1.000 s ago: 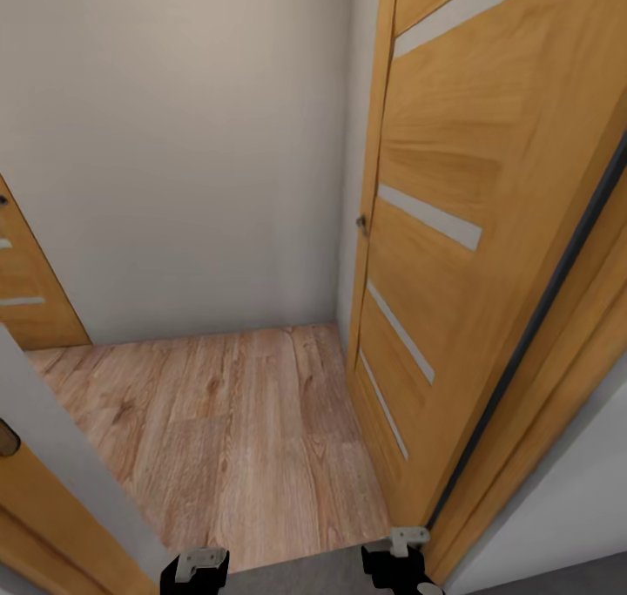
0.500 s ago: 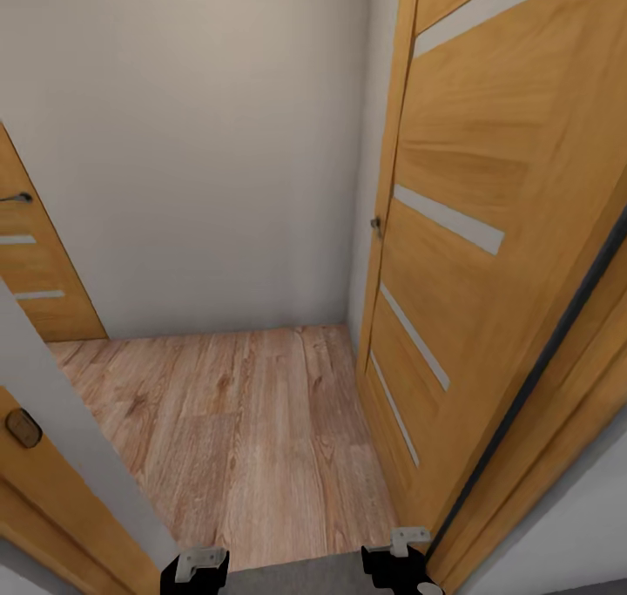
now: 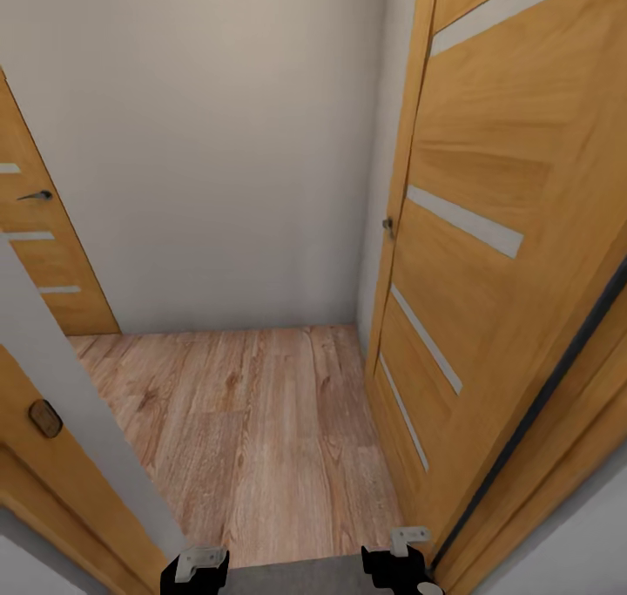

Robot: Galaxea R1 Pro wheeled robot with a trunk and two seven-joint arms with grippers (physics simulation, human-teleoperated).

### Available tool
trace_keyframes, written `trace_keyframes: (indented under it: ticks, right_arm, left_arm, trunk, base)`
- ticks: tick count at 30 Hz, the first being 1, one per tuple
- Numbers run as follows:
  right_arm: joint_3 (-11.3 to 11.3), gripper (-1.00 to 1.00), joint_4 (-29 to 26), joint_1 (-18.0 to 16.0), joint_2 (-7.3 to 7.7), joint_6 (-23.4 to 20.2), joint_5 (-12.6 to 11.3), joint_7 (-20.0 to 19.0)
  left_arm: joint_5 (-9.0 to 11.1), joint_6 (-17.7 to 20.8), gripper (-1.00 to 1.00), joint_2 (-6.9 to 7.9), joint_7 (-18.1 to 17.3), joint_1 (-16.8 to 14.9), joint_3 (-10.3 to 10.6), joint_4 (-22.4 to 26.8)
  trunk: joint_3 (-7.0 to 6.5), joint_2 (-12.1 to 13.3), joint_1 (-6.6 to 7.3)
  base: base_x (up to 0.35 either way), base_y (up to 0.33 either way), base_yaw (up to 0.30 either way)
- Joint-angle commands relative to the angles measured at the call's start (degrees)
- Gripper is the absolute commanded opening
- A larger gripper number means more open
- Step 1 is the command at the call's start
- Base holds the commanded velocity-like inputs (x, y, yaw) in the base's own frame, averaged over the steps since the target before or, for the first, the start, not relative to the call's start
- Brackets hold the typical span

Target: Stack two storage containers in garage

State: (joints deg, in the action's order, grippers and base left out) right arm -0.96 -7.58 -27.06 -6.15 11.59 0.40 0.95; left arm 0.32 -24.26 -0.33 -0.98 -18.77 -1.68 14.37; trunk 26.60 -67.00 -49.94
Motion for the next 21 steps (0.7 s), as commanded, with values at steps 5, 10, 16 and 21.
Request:
trace_keyframes:
  ticks: [5, 10, 16, 21]
  right_arm:
    - [-0.09, 1.0, 0.04, -0.08, 0.0, 0.18, 0.04, 0.1]
    - [-0.09, 1.0, 0.05, -0.07, 0.0, 0.18, 0.04, 0.1]
    - [-0.09, 1.0, 0.04, -0.07, 0.0, 0.18, 0.04, 0.1]
    - [-0.09, 1.0, 0.02, -0.03, 0.0, 0.18, 0.04, 0.1]
  left_arm:
    - [0.03, -0.18, 1.0, -0.02, -0.11, -0.04, -0.17, -0.05]
    - [0.03, -0.18, 1.0, -0.02, -0.14, -0.04, -0.17, -0.05]
    - [0.03, -0.18, 1.0, -0.02, -0.14, -0.04, -0.16, -0.05]
    - [0.03, -0.18, 1.0, -0.02, -0.13, -0.04, -0.14, -0.05]
  trunk:
    - [0.05, -0.03, 0.0]
    - [0.05, -0.03, 0.0]
    - [0.05, -0.03, 0.0]
    - [0.05, -0.03, 0.0]
  base:
    - [0.0, 0.0, 0.152]
    - [0.001, -0.001, 0.084]
    - [0.078, -0.058, 0.014]
    - [0.152, -0.109, 0.003]
